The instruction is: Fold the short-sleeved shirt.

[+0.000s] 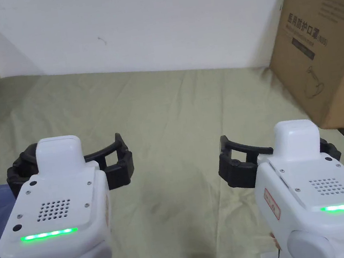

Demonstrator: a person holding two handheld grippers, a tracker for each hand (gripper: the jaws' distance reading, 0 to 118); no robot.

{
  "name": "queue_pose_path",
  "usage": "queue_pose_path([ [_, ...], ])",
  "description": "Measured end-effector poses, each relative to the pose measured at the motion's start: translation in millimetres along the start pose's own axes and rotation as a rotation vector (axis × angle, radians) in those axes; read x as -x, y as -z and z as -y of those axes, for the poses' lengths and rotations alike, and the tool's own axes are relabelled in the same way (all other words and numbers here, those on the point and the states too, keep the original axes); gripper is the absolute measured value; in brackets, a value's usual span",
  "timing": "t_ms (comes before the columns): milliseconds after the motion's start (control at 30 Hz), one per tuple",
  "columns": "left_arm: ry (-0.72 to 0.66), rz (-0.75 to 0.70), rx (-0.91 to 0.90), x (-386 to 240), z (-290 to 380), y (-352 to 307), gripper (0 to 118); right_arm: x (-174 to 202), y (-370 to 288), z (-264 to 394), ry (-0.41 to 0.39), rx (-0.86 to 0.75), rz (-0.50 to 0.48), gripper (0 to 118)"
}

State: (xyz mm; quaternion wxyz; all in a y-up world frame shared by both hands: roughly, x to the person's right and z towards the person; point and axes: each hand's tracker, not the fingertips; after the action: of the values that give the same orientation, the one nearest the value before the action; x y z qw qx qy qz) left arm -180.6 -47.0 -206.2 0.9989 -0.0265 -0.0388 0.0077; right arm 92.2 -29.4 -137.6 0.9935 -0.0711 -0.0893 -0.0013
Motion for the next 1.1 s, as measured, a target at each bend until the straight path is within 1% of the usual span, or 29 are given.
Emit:
queue_pose_path([
  [167, 0.066, 0.018, 0.006, -6, 4, -1, 118, 3, 1, 1, 0.002, 0.013, 0.019, 117],
  [333, 0.078, 0.036, 0.006, -9, 4, -3, 118, 0, 1, 4, 0.018, 0.014, 0.022, 117],
  [633, 0.08, 0.043, 0.006, -13, 3, -6, 118, 2, 0, 3, -0.005, 0.007, 0.028, 117],
  [667, 0.086, 0.04, 0.005, -12, 3, -6, 118, 2, 1, 2, -0.007, 0.011, 0.031, 117],
  [700, 0.095, 0.035, 0.004, -13, 3, -6, 118, 1, 1, 1, -0.011, 0.015, 0.028, 113],
  [733, 0.101, 0.031, 0.002, -14, 2, -6, 117, 1, 0, 0, -0.013, 0.012, 0.023, 106],
  [767, 0.107, 0.027, 0.0, -15, 2, -7, 110, 1, -1, 0, -0.015, 0.006, 0.024, 83],
  [800, 0.109, 0.033, -0.003, -15, 2, -7, 94, 2, -2, -2, -0.021, -0.005, 0.036, 55],
  [833, 0.112, 0.034, -0.006, -16, 1, -8, 66, 2, -2, -2, -0.024, -0.01, 0.047, 29],
  [867, 0.114, 0.028, -0.009, -16, 1, -8, 25, 1, -3, -3, -0.024, -0.011, 0.053, 8],
  [900, 0.116, 0.025, -0.007, -17, 0, -8, 6, 0, -4, -4, -0.01, -0.016, 0.051, 5],
  [933, 0.114, 0.021, -0.006, -16, 0, -8, 2, -2, -5, -5, 0.011, -0.021, 0.04, 0],
  [967, 0.106, 0.016, -0.01, -16, 0, -8, 1, -4, -6, -6, 0.029, -0.022, 0.025, 0],
  [1033, 0.085, 0.038, -0.005, -15, -2, -9, 0, -4, -8, -7, 0.025, -0.028, 0.031, 0],
  [1100, 0.074, 0.04, -0.003, -13, -3, -10, 0, -3, -8, -8, -0.004, -0.03, 0.032, 0],
])
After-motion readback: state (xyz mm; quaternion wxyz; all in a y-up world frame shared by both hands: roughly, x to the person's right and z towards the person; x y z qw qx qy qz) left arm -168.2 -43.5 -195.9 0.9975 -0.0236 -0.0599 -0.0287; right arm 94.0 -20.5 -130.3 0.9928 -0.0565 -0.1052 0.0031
